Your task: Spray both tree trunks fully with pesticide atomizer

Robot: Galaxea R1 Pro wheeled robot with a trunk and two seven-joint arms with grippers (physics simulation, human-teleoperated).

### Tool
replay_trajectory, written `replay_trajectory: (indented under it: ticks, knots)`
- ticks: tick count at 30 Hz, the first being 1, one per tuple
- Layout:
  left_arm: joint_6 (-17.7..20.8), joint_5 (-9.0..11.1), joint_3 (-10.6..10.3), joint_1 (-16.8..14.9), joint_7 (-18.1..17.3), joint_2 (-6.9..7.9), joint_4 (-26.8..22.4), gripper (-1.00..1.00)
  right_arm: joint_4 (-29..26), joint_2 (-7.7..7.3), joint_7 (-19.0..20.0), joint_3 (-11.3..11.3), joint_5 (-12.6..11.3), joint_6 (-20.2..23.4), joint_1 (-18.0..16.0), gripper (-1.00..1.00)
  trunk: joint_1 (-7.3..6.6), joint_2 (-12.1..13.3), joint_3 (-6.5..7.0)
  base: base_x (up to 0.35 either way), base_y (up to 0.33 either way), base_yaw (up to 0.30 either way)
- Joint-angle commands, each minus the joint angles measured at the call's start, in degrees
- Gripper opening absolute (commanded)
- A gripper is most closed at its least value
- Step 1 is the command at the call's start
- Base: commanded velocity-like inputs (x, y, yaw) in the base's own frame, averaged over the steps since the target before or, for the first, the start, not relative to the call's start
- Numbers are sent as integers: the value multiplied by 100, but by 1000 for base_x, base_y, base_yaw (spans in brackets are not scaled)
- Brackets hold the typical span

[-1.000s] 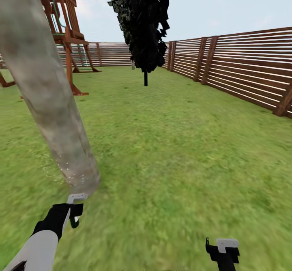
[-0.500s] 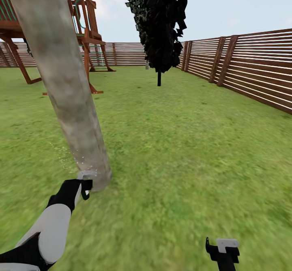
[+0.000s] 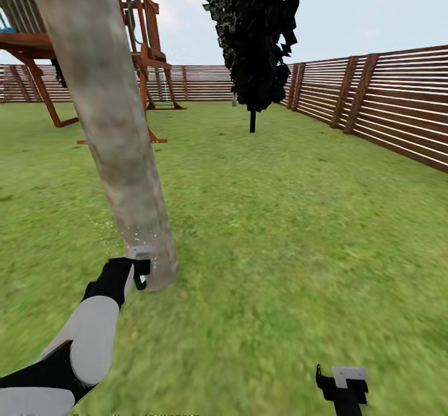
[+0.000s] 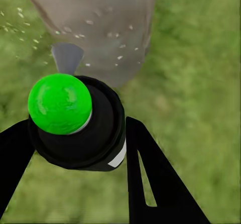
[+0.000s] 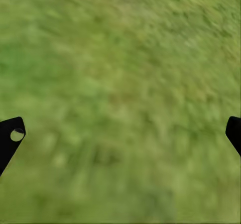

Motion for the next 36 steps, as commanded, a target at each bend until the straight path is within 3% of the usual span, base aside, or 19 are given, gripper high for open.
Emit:
replay_trajectory:
  ticks: [1, 4, 15, 27, 36]
  knots:
    - [27, -5, -2, -12, -4, 36, -58, -100, 0, 0, 0, 1, 0, 0, 0, 100, 0, 0, 0, 0, 0, 276]
    - [260, -3, -5, -6, -14, 154, -427, -100, 0, 0, 0, 1, 0, 0, 2, 100, 0, 0, 0, 0, 0, 229]
    - [344, -1, -13, -4, -14, 126, -490, -100, 0, -9, 0, 1, 9, 0, 0, 100, 0, 0, 0, 6, -204, 8]
    - [344, -4, -13, 6, -6, 118, -490, -100, 0, -9, 0, 1, 9, 0, 3, 100, 0, 0, 0, 224, -192, 3]
    - [343, -7, -14, 16, -6, 122, -490, -100, 0, -5, 0, 1, 9, 0, 3, 100, 0, 0, 0, 197, -211, 246]
